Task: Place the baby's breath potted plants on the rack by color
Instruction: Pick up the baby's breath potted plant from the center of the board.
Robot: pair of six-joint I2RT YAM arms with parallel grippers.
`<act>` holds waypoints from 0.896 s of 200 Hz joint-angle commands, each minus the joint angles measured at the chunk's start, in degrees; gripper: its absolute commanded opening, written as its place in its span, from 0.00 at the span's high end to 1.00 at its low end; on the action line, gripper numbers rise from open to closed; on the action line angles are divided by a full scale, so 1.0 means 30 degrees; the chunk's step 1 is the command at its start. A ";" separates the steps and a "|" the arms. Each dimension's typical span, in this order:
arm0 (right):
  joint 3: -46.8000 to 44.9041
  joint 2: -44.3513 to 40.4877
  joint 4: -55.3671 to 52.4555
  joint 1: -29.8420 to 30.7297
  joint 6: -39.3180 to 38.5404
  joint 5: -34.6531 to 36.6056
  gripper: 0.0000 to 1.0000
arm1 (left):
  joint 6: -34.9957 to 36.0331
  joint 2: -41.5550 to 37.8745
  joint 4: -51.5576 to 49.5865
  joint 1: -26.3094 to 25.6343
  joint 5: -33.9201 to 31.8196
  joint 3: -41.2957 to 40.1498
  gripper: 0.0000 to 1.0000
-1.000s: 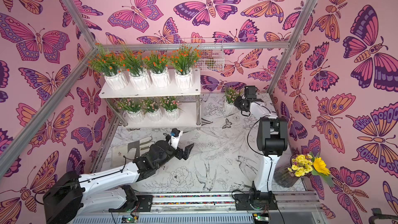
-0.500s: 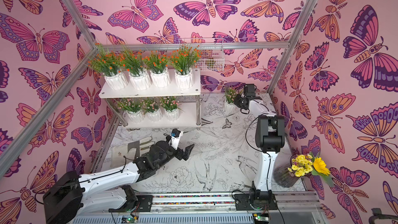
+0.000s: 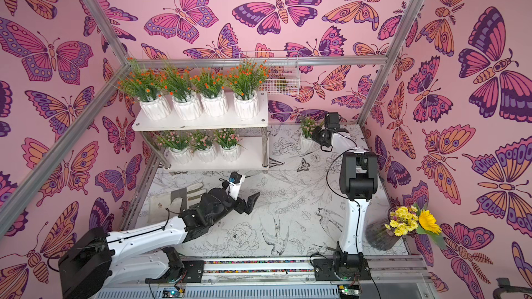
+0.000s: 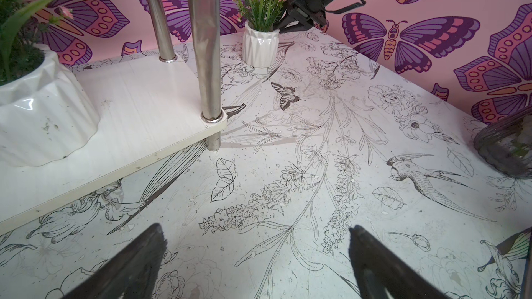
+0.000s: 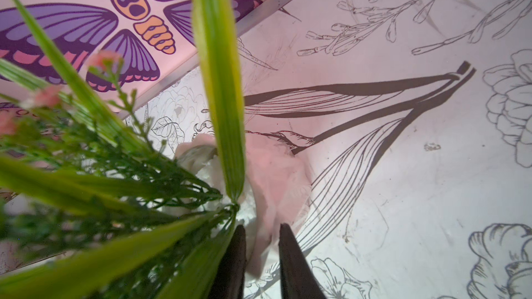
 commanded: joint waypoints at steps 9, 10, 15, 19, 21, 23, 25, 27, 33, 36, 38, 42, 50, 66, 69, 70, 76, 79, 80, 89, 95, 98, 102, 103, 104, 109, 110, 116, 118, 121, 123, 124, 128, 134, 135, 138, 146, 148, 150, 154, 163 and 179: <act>0.0673 0.0912 -0.0712 -0.0121 -0.0151 0.0098 0.77 | -0.0017 0.0237 0.0017 -0.0109 -0.0117 -0.0102 0.00; 0.0690 0.0931 -0.0725 -0.0121 -0.0143 0.0097 0.77 | -0.0009 0.0238 0.0017 -0.0101 -0.0113 -0.0102 0.00; 0.0779 0.1028 -0.0810 -0.0121 -0.0156 0.0081 0.77 | -0.0010 0.0210 0.0013 -0.0101 -0.0095 -0.0102 0.00; 0.0847 0.1128 -0.0817 -0.0136 -0.0148 0.0067 0.77 | -0.0051 0.0195 0.0017 -0.0103 -0.0081 -0.0100 0.00; 0.0889 0.1141 -0.0846 -0.0139 -0.0137 0.0096 0.77 | -0.0050 0.0184 0.0017 -0.0118 -0.0081 -0.0124 0.00; 0.0921 0.1159 -0.0860 -0.0126 -0.0157 0.0066 0.78 | -0.0043 0.0181 0.0024 -0.0122 -0.0081 -0.0129 0.00; 0.0951 0.1201 -0.0856 -0.0122 -0.0161 0.0052 0.78 | -0.0048 0.0180 0.0004 -0.0115 -0.0095 -0.0131 0.00; 0.0988 0.1233 -0.0892 -0.0121 -0.0148 0.0063 0.78 | -0.0049 0.0180 0.0014 -0.0121 -0.0106 -0.0124 0.00; 0.1069 0.1314 -0.0954 -0.0121 -0.0164 0.0007 0.78 | -0.0033 0.0155 0.0017 -0.0123 -0.0110 -0.0102 0.00; 0.1108 0.1340 -0.0966 -0.0121 -0.0174 -0.0022 0.79 | -0.0023 0.0151 0.0017 -0.0119 -0.0084 -0.0102 0.00; 0.1108 0.1356 -0.0993 -0.0121 -0.0173 -0.0022 0.79 | -0.0007 0.0151 0.0017 -0.0122 -0.0081 -0.0102 0.00; 0.1117 0.1377 -0.0977 -0.0121 -0.0186 -0.0014 0.81 | -0.0018 0.0151 0.0017 -0.0116 -0.0080 -0.0102 0.00; 0.1102 0.1373 -0.0972 -0.0114 -0.0221 -0.0021 0.82 | -0.0015 0.0120 0.0013 -0.0114 -0.0109 -0.0102 0.00; 0.1110 0.1390 -0.1036 -0.0106 -0.0322 -0.0101 0.86 | 0.0007 0.0122 0.0020 -0.0110 -0.0110 -0.0102 0.00; 0.1113 0.1390 -0.1068 -0.0123 -0.0359 -0.0112 0.87 | 0.0040 0.0136 0.0003 -0.0107 -0.0110 -0.0102 0.00; 0.1130 0.1405 -0.1079 -0.0122 -0.0378 -0.0125 0.87 | 0.0049 0.0144 0.0010 -0.0115 -0.0110 -0.0102 0.00; 0.1159 0.1419 -0.1169 -0.0121 -0.0447 -0.0107 0.89 | 0.0054 0.0151 0.0017 -0.0117 -0.0110 -0.0073 0.00; 0.1199 0.1441 -0.1224 -0.0121 -0.0484 -0.0160 0.90 | 0.0057 0.0166 0.0017 -0.0097 -0.0110 -0.0058 0.00; 0.1202 0.1445 -0.1244 -0.0121 -0.0499 -0.0164 0.90 | 0.0057 0.0173 0.0017 -0.0095 -0.0110 -0.0051 0.00; 0.1276 0.1441 -0.1446 -0.0115 -0.0635 -0.0164 0.94 | 0.0096 0.0180 0.0016 -0.0120 -0.0110 -0.0043 0.00; 0.1293 0.1463 -0.1524 -0.0121 -0.0711 -0.0168 0.96 | 0.0128 0.0180 0.0017 -0.0112 -0.0107 -0.0043 0.00; 0.1267 0.1418 -0.1583 -0.0121 -0.0744 -0.0168 0.97 | 0.0132 0.0180 0.0017 -0.0114 -0.0098 -0.0043 0.00; 0.1224 0.1392 -0.1609 -0.0105 -0.0774 -0.0168 0.98 | 0.0124 0.0166 0.0017 -0.0122 -0.0109 -0.0043 0.00; 0.1229 0.1376 -0.1613 -0.0098 -0.0776 -0.0168 0.99 | 0.0120 0.0173 0.0017 -0.0108 -0.0109 -0.0043 0.00; 0.1217 0.1383 -0.1644 -0.0110 -0.0807 -0.0168 0.99 | 0.0133 0.0162 0.0002 -0.0101 -0.0110 -0.0043 0.00; 0.1156 0.1297 -0.1651 -0.0121 -0.0852 -0.0222 1.00 | 0.0140 0.0151 0.0016 -0.0104 -0.0110 -0.0043 0.00; 0.1137 0.1285 -0.1663 -0.0121 -0.0874 -0.0239 1.00 | 0.0128 0.0151 0.0017 -0.0114 -0.0110 -0.0043 0.00; 0.1025 0.1204 -0.1682 -0.0114 -0.0908 -0.0371 1.00 | 0.0131 0.0125 0.0017 -0.0114 -0.0110 -0.0058 0.00; 0.0992 0.1153 -0.1662 -0.0119 -0.0921 -0.0394 1.00 | 0.0134 0.0123 0.0017 -0.0099 -0.0110 -0.0069 0.00; 0.0926 0.1108 -0.1648 -0.0121 -0.0976 -0.0478 1.00 | 0.0140 0.0100 0.0006 -0.0105 -0.0110 -0.0058 0.00; 0.0879 0.1056 -0.1646 -0.0121 -0.1018 -0.0509 1.00 | 0.0122 0.0102 0.0014 -0.0119 -0.0110 -0.0069 0.00; 0.0866 0.1033 -0.1661 -0.0121 -0.1030 -0.0558 1.00 | 0.0134 0.0097 0.0015 -0.0121 -0.0110 -0.0071 0.00; 0.0790 0.0937 -0.1673 -0.0121 -0.1043 -0.0641 1.00 | 0.0125 0.0067 0.0017 -0.0123 -0.0110 -0.0073 0.00; 0.0669 0.0782 -0.1716 -0.0117 -0.1097 -0.0724 1.00 | 0.0116 0.0063 0.0015 -0.0108 -0.0108 -0.0073 0.00; 0.0659 0.0749 -0.1696 -0.0119 -0.1099 -0.0724 1.00 | 0.0145 0.0048 0.0001 -0.0115 -0.0109 -0.0073 0.00; 0.0580 0.0669 -0.1685 -0.0121 -0.1122 -0.0747 1.00 | 0.0164 0.0036 0.0015 -0.0111 -0.0110 -0.0073 0.00; 0.0381 0.0452 -0.1690 -0.0121 -0.1182 -0.0853 1.00 | 0.0182 0.0033 0.0017 -0.0122 -0.0110 -0.0044 0.00; 0.0340 0.0394 -0.1716 -0.0121 -0.1209 -0.0918 1.00 | 0.0191 0.0034 0.0017 -0.0116 -0.0110 -0.0043 0.00; 0.0315 0.0357 -0.1759 -0.0121 -0.1230 -0.0949 1.00 | 0.0186 0.0004 0.0009 -0.0121 -0.0110 -0.0043 0.00; 0.0262 0.0262 -0.1800 -0.0125 -0.1268 -0.1013 1.00 | 0.0203 0.0010 0.0016 -0.0112 -0.0110 -0.0043 0.00; 0.0102 0.0009 -0.1909 -0.0123 -0.1361 -0.1296 1.00 | 0.0188 0.0004 0.0002 -0.0100 -0.0081 -0.0018 0.00; -0.0346 -0.0473 -0.2026 -0.0119 -0.1562 -0.1847 1.00 | 0.0231 -0.0028 0.0017 -0.0138 -0.0080 -0.0014 0.00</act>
